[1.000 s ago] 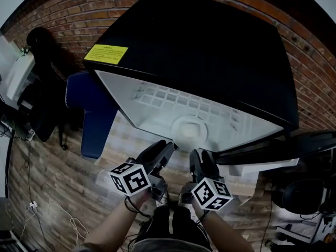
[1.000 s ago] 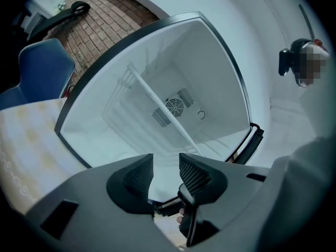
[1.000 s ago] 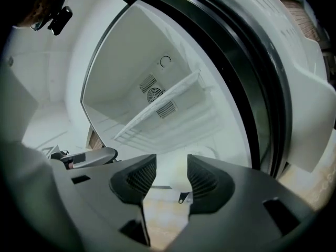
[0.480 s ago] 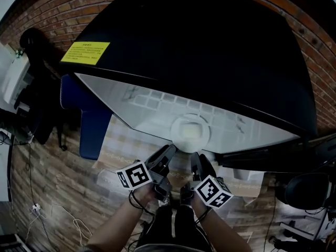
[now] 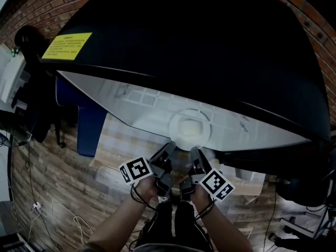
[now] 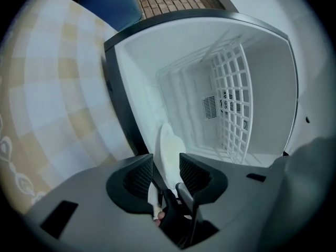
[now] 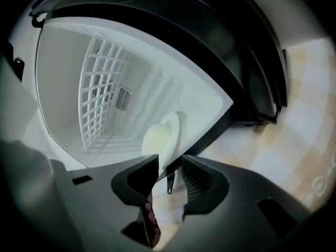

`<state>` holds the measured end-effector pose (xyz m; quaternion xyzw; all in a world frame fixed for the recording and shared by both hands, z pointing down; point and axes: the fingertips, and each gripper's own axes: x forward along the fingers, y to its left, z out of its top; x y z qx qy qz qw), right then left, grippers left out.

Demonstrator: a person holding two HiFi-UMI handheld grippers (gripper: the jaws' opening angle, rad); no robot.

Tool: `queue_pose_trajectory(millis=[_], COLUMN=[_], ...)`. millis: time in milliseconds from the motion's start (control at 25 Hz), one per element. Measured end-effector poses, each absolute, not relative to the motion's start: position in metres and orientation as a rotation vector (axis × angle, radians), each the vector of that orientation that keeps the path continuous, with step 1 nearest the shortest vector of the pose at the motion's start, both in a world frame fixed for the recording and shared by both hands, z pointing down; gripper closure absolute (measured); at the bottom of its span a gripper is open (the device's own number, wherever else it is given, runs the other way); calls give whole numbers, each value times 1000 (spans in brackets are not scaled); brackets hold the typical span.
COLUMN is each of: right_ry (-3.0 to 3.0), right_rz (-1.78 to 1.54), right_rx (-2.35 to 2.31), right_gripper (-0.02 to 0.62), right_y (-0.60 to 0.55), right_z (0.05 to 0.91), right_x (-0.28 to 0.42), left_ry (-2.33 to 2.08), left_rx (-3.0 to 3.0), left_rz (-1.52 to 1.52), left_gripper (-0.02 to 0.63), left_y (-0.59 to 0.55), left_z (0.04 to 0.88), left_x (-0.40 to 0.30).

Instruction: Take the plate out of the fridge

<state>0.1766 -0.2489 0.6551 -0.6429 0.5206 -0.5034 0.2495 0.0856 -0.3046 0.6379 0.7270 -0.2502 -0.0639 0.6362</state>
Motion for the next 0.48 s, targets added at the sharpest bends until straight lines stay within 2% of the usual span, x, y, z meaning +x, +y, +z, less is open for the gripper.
queue_pose_trajectory(millis=[400,480], right_ry=[1397,1397], right_rz=[-1389,-1393], right_rx=[-1681,-1665], right_gripper=[497,520], right_y=[-261,-263], right_z=[657,656], right_x=[176,175], left_ry=[-546,-538], left_rx=[1574,1565], left_rz=[-156,-160], left_gripper=[462,489], left_y=[-306,-306], left_z=[658,659], left_x=[98,100])
